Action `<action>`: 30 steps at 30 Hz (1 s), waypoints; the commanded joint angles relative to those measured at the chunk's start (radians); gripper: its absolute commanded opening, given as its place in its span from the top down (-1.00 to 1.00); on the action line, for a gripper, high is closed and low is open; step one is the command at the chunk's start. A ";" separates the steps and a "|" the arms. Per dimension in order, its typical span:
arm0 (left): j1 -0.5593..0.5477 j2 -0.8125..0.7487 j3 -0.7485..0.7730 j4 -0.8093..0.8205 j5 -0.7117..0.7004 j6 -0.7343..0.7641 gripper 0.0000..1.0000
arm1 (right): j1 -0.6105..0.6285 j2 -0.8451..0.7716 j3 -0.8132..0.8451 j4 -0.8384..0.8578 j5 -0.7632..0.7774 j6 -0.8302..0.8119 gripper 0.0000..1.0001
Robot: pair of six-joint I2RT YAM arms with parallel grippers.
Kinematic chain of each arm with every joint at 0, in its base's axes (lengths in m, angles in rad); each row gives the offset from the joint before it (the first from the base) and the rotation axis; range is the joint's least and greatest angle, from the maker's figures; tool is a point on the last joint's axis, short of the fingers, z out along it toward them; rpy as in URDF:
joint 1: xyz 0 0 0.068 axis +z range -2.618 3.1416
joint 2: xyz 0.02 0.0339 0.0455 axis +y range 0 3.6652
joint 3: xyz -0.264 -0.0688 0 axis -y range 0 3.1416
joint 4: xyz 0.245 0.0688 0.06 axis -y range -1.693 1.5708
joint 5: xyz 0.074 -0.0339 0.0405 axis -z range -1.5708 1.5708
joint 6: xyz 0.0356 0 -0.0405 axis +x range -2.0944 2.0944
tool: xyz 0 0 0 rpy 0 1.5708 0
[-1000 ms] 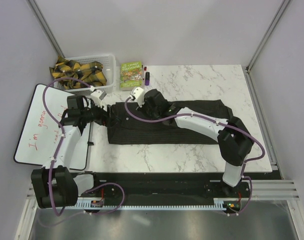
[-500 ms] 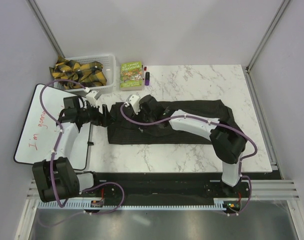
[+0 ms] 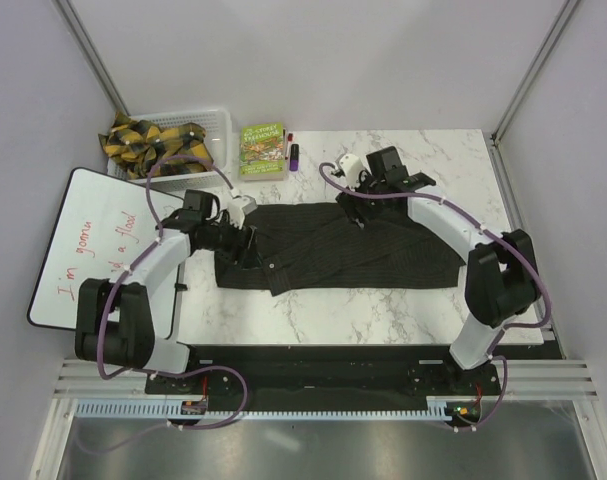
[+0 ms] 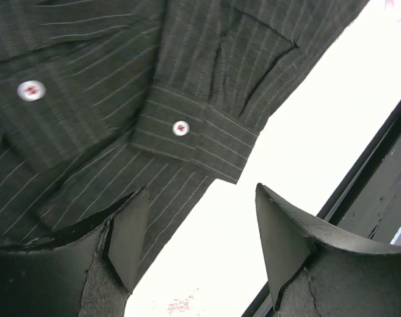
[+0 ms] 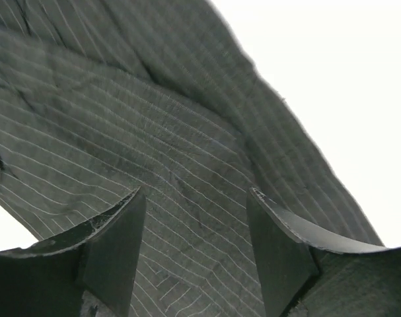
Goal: Fold and stack the long sleeve shirts
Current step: Fold the shirt
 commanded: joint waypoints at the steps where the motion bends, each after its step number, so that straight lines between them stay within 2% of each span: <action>1: -0.063 0.031 0.050 -0.012 -0.093 0.054 -0.43 | 0.002 0.094 0.105 -0.081 -0.047 -0.102 -0.35; 10: -0.097 0.200 0.140 -0.014 -0.127 0.082 -0.25 | 0.001 0.278 0.299 -0.118 -0.114 -0.140 -0.12; 17: -0.096 0.278 0.188 -0.015 -0.108 0.071 -0.25 | 0.001 0.341 0.343 -0.184 -0.188 -0.186 -0.12; 30: -0.099 0.367 0.228 -0.018 -0.108 0.057 -0.26 | 0.001 0.422 0.376 -0.207 -0.210 -0.203 -0.11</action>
